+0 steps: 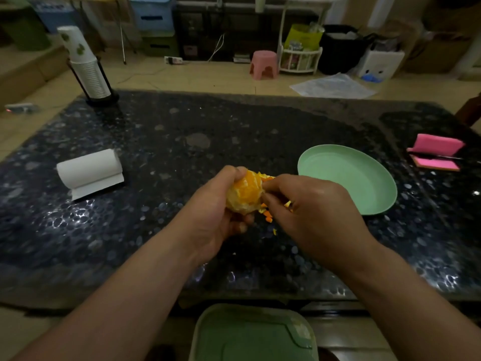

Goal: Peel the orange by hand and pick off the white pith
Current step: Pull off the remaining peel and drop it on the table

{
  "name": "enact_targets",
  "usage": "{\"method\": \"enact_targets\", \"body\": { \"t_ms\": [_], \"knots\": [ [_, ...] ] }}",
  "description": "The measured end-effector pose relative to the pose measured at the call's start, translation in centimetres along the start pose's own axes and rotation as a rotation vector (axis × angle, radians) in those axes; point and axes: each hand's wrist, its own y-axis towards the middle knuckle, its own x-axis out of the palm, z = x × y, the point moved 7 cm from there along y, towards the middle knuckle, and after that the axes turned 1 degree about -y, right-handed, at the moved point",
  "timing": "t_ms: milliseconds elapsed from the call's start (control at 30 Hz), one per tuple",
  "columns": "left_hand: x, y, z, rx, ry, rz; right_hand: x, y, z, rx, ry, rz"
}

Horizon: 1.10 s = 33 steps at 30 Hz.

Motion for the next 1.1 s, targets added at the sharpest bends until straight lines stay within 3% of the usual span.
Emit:
{"method": "enact_targets", "body": {
  "t_ms": [467, 833, 1000, 1100],
  "knots": [
    [0.2, -0.4, -0.3, -0.017, 0.025, -0.033, -0.4, -0.3, 0.0, 0.058, -0.015, 0.041],
    [0.0, -0.4, -0.2, -0.017, 0.154, -0.022, -0.2, -0.2, -0.2, -0.004, -0.004, 0.039],
    [-0.8, -0.5, 0.2, -0.014, 0.196, -0.049, 0.4, -0.3, 0.7, 0.078, 0.238, -0.067],
    [-1.4, -0.5, -0.1, -0.051, 0.173, -0.161, 0.8, -0.6, 1.0, 0.169, 0.477, -0.194]
  ]
}}
